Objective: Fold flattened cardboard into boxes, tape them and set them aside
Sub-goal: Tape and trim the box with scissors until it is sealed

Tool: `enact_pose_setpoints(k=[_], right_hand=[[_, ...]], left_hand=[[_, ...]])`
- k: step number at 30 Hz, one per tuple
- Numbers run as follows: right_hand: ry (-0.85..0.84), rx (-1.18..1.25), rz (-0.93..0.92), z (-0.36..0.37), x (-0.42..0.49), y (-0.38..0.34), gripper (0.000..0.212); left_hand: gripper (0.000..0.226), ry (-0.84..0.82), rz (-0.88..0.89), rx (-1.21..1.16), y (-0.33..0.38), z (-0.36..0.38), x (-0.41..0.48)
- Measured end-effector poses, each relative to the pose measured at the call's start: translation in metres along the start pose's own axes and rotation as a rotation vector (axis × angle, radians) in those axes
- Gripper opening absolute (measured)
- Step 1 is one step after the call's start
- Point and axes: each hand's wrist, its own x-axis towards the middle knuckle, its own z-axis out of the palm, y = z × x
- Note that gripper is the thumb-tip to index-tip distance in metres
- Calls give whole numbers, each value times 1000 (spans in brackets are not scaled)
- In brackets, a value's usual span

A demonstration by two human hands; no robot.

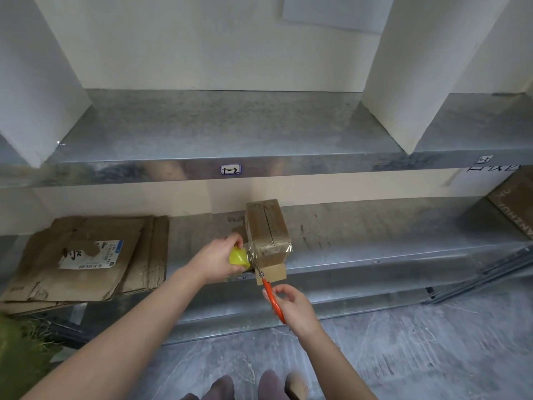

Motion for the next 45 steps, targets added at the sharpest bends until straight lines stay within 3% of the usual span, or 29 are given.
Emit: enact_pose_setpoints(k=[5,13,21,33,38,41,45], right_hand=[[9,-31,-37,-3,5,1,35],[22,-428,-104,-6,13,10,53],[-139,-345,-12,-16,29,13,53],[-60,-451,-100,-35,57,14,60],[-120,-477,-92,-47,57,12,60],[-26,-704,-201,-67,47,19,63],[280,-919,-368,-105,41,33,51]], left_hand=[[45,-4,-6,-4,2,-1,1],[44,-38,8,32,6,4,-1],[41,-33,-25,-5,13,4,0],[44,-5,-117,-48,1,-1,-1],[45,13,-131,-69,1,5,1],[45,26,-130,-74,2,7,1],[46,39,-122,-86,7,9,3]])
